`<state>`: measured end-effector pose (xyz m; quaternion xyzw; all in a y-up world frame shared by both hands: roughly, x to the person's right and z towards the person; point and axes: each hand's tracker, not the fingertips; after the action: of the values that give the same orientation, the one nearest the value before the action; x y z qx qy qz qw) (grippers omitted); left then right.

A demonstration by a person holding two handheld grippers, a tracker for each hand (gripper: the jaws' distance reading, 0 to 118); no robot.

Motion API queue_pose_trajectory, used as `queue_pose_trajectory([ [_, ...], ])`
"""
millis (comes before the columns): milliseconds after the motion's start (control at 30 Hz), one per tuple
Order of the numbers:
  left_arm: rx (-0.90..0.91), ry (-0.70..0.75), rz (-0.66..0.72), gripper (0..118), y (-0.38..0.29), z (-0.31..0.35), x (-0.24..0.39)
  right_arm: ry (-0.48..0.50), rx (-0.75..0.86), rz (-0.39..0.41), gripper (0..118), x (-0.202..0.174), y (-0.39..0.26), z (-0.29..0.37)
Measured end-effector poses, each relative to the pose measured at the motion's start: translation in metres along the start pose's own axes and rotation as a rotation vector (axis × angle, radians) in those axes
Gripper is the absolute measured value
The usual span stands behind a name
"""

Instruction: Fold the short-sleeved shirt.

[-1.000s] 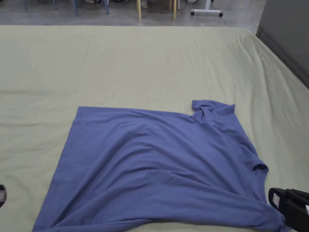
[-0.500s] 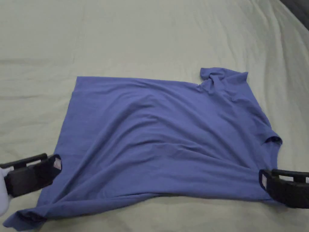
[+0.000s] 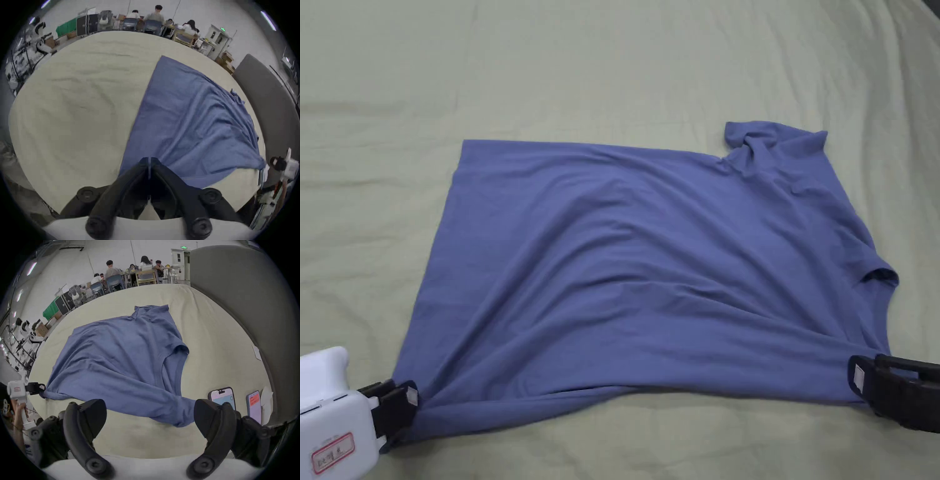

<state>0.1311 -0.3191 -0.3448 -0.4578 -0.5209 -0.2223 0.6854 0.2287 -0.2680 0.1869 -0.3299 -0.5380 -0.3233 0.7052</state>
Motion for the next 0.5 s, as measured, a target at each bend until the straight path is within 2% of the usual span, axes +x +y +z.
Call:
queue_pose_trajectory([
  [167,0.017,0.003,0.023,0,-0.012,0.009,0.007,-0.008,0.008,-0.02,114,0.008,0.003,0.002],
  [300,0.035,-0.001,0.026,0,-0.01,0.014,0.003,-0.066,-0.023,-0.02,114,0.017,0.0,-0.01],
  [400,0.048,-0.018,0.037,0,-0.005,0.02,0.004,-0.08,-0.097,-0.07,113,0.026,-0.008,-0.026],
  [433,0.057,-0.017,0.045,0,-0.005,0.022,0.005,-0.058,-0.12,-0.094,106,0.032,-0.012,-0.033],
  [467,0.062,-0.023,0.049,0,-0.002,0.026,0.009,-0.029,-0.129,-0.109,75,0.035,-0.016,-0.039],
  [500,0.087,0.067,-0.011,0,0.001,0.029,0.007,-0.015,-0.131,-0.116,23,0.037,-0.018,-0.042],
])
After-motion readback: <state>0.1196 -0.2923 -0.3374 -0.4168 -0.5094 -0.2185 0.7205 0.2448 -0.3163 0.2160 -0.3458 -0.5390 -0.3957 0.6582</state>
